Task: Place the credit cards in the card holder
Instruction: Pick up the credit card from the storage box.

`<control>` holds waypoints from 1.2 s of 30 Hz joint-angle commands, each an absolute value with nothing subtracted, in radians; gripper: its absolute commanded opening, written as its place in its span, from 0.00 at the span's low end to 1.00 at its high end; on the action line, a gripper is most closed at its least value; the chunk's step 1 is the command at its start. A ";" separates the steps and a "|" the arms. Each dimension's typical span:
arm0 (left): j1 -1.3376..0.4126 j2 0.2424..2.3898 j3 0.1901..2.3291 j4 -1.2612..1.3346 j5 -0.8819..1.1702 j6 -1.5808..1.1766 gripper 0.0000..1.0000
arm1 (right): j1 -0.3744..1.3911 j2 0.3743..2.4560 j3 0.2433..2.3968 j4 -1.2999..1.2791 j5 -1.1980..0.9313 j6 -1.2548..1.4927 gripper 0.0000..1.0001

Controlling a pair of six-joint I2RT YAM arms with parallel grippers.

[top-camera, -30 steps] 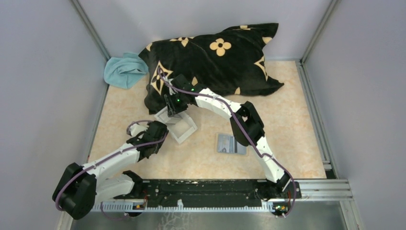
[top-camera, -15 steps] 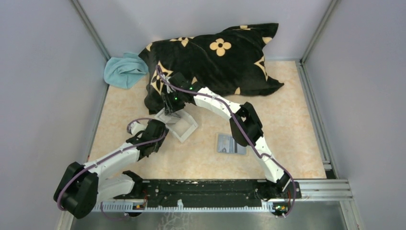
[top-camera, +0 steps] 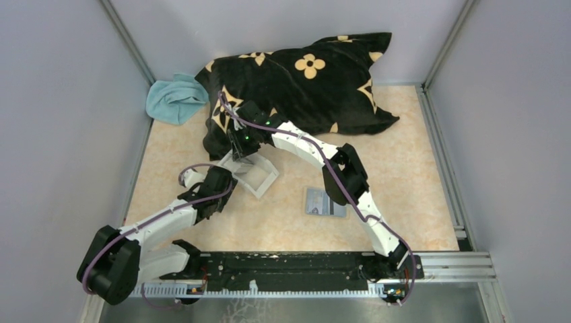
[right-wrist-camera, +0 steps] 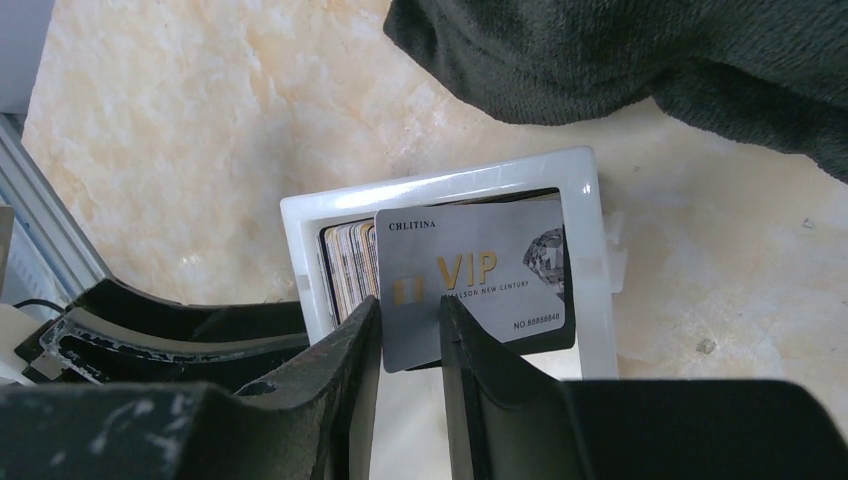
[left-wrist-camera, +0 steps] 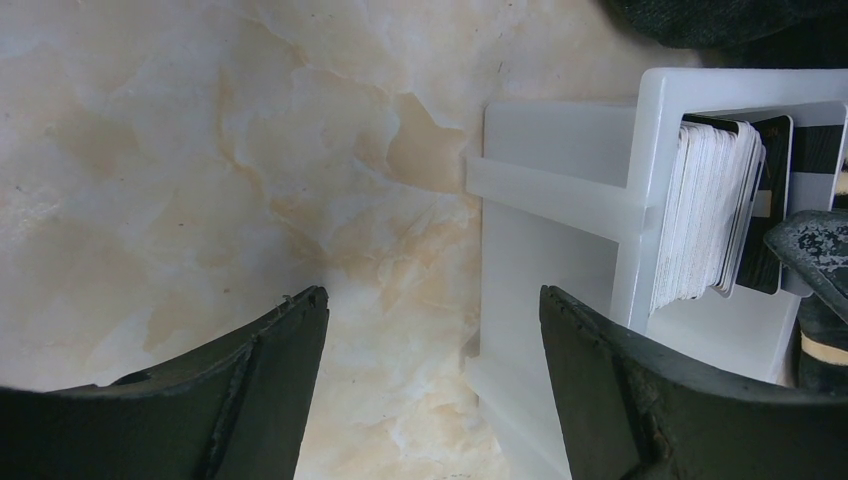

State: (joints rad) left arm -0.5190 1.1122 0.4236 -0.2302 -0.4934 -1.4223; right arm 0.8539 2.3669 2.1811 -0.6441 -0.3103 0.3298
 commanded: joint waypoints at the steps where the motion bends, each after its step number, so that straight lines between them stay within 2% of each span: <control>1: -0.512 1.131 0.427 -0.220 -0.475 -1.408 0.84 | 0.863 2.362 2.228 -0.642 -0.321 0.313 0.27; 36: -0.511 1.092 0.453 -0.310 -0.480 -1.414 0.83 | 0.833 2.215 2.105 -0.561 -0.283 0.313 0.17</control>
State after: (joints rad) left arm -0.5190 1.1030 0.4278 -0.2581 -0.4816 -1.4197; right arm 0.8352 2.3177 2.1071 -0.6033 -0.2905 0.3168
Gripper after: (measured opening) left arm 0.833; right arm 0.186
